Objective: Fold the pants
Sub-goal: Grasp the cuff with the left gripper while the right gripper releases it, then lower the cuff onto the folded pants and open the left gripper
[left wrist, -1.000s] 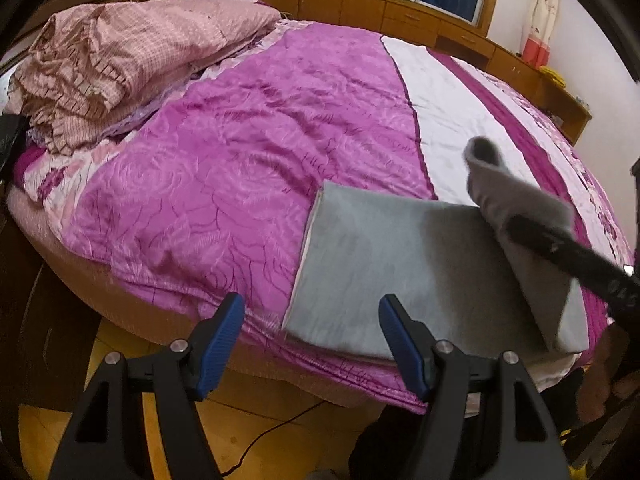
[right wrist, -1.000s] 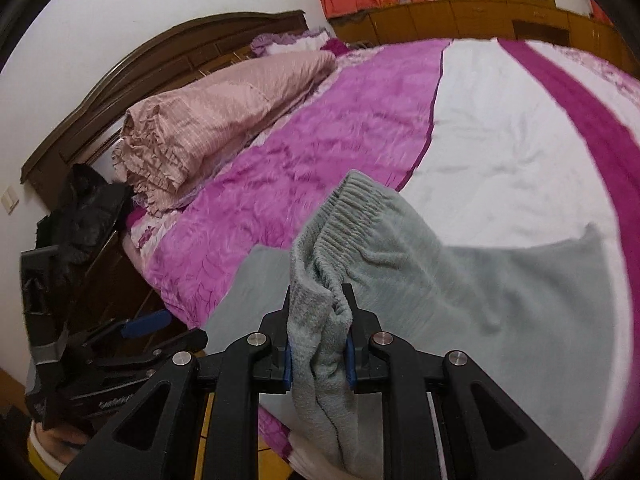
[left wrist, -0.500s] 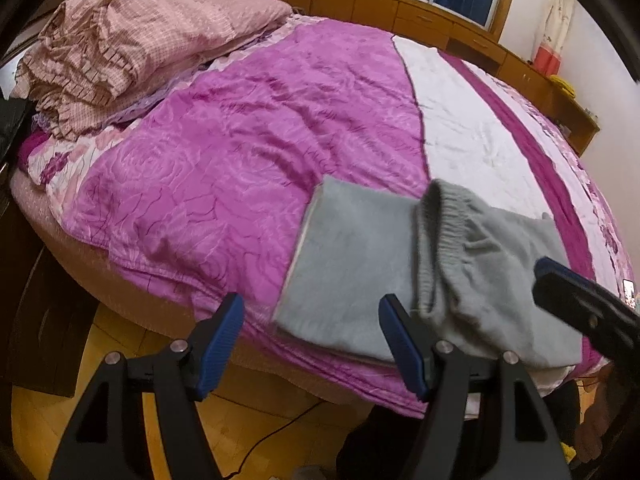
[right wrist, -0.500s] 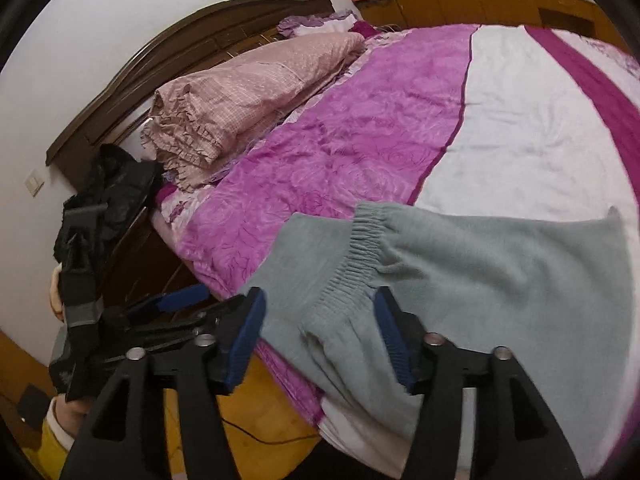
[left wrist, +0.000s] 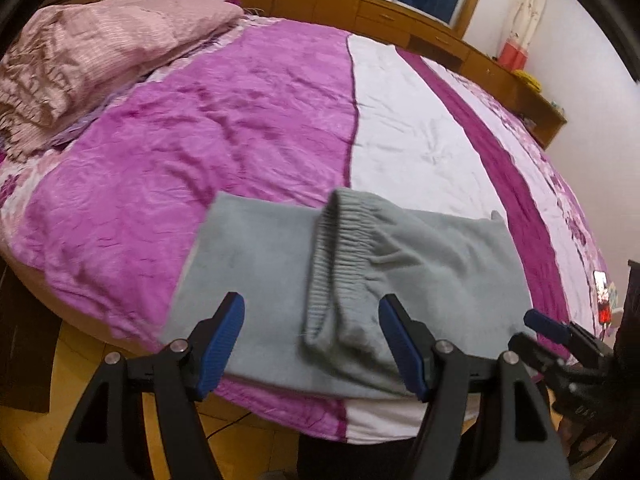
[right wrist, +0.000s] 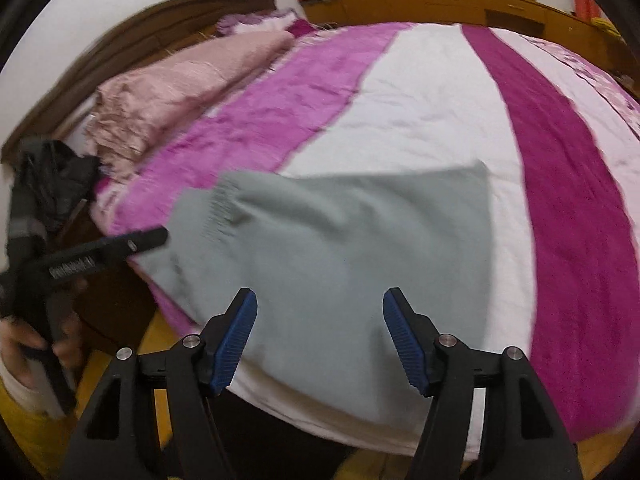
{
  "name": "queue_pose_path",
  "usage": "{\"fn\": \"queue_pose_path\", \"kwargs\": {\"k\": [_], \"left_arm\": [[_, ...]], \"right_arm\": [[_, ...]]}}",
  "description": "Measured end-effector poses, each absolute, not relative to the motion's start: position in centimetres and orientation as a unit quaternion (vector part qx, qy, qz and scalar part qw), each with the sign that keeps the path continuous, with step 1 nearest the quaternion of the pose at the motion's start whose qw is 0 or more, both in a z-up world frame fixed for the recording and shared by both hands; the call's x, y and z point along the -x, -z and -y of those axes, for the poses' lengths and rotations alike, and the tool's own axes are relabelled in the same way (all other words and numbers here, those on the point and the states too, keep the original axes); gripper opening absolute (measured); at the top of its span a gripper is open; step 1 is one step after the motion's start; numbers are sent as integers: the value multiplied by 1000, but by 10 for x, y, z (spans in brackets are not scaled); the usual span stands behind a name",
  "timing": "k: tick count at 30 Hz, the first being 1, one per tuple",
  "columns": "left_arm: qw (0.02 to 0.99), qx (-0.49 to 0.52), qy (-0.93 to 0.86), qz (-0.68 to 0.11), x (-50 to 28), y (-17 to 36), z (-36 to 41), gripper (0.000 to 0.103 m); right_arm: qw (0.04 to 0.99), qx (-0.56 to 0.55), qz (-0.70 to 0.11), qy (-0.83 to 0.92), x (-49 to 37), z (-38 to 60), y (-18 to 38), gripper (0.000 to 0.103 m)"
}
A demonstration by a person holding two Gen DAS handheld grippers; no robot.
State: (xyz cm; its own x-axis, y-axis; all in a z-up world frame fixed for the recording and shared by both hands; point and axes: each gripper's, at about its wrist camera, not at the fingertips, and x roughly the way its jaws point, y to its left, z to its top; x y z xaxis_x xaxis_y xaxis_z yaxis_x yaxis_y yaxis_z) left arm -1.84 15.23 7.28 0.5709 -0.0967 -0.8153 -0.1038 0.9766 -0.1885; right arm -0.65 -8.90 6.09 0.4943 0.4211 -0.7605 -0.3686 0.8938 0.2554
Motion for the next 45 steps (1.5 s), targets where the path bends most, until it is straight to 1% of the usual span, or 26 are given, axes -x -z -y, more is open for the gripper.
{"fn": "queue_pose_path", "kwargs": {"k": [9,13,17,18,19,20,22,23,25,27,32,36,37,39,40,41,43,45], "left_arm": [[862,73,-16,-501,0,-32,-128,73],[861,82,-26,-501,-1,-24,-129,74],[863,85,-35,-498,-3,-22,-126,73],[864,81,-35,-496,-3,-23,-125,71],[866,81,-31,-493,-2,-24,-122,62],[867,86,-20,-491,-2,-25,-120,46],[869,83,-20,-487,0,-28,-115,42],[870,83,-22,-486,1,-30,-114,38],[871,97,-24,-481,4,-33,-115,34],[870,109,-26,-479,6,-34,-117,34],[863,132,-33,-487,0,-23,-122,41],[864,127,-32,-486,-3,-20,-120,44],[865,122,-29,-486,-4,-19,-119,42],[870,96,-21,-483,-5,-22,-113,33],[874,84,-17,-479,-3,-24,-110,26],[878,72,-14,-474,-2,-27,-105,22],[883,56,-12,-465,2,-33,-100,19],[886,56,-15,-460,4,-37,-100,18]], "right_arm": [[854,-4,-475,-211,6,102,-21,60],[854,-17,-472,-220,6,106,-14,61],[849,-47,-473,-233,3,112,-12,62],[848,-53,-472,-237,3,114,-12,62],[847,-56,-471,-240,3,115,-12,62],[846,-58,-470,-244,3,116,-12,62],[845,-65,-468,-249,4,118,-14,62],[844,-73,-468,-253,4,121,-16,62],[837,-97,-473,-258,4,128,-19,61],[830,-120,-478,-260,4,135,-22,61],[829,-124,-476,-267,6,139,-15,61],[837,-98,-468,-266,9,133,-15,61],[838,-95,-467,-266,10,132,-15,61],[840,-96,-464,-264,10,132,-14,61],[840,-100,-463,-263,10,132,-14,61],[841,-105,-462,-262,9,133,-14,61],[839,-117,-462,-261,9,135,-14,61],[837,-126,-465,-260,8,137,-15,61]]}}
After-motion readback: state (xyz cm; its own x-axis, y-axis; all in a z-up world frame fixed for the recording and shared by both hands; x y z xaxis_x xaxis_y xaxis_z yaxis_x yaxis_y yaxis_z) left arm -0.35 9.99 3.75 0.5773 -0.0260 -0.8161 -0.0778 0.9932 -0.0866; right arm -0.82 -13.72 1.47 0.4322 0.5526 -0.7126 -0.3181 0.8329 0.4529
